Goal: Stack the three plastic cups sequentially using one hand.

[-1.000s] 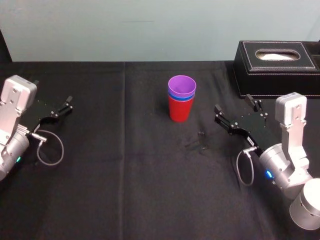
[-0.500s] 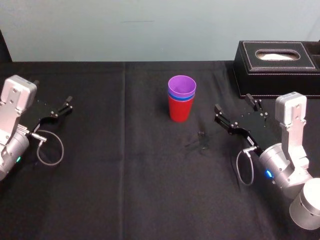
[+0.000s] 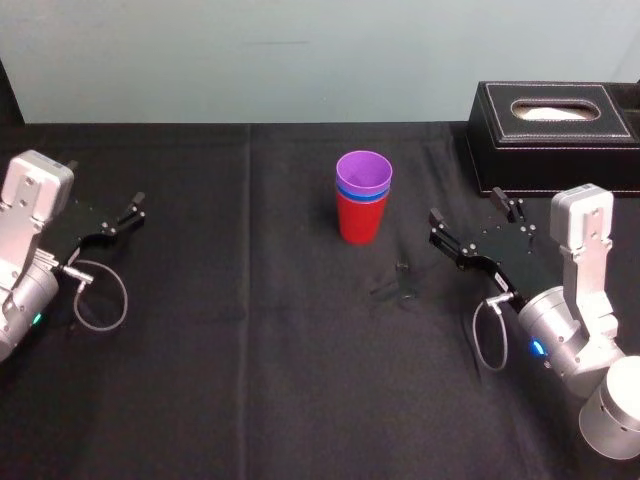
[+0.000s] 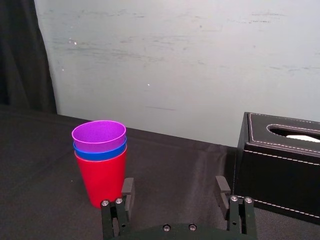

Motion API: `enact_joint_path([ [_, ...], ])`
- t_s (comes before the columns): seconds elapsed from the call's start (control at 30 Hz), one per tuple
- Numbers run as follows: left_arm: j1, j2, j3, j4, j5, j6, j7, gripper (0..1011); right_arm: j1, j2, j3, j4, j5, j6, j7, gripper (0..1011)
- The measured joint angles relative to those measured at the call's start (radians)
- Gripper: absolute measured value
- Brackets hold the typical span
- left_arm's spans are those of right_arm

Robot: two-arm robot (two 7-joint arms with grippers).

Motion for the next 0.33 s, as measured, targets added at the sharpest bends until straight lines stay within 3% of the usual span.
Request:
enact_joint_path([
  [0.33,0.0,0.0,0.0,0.0,0.0,0.0,0.0,1005,0.0,0.0,0.0,0.0,0.0,0.0,0.0,1004],
])
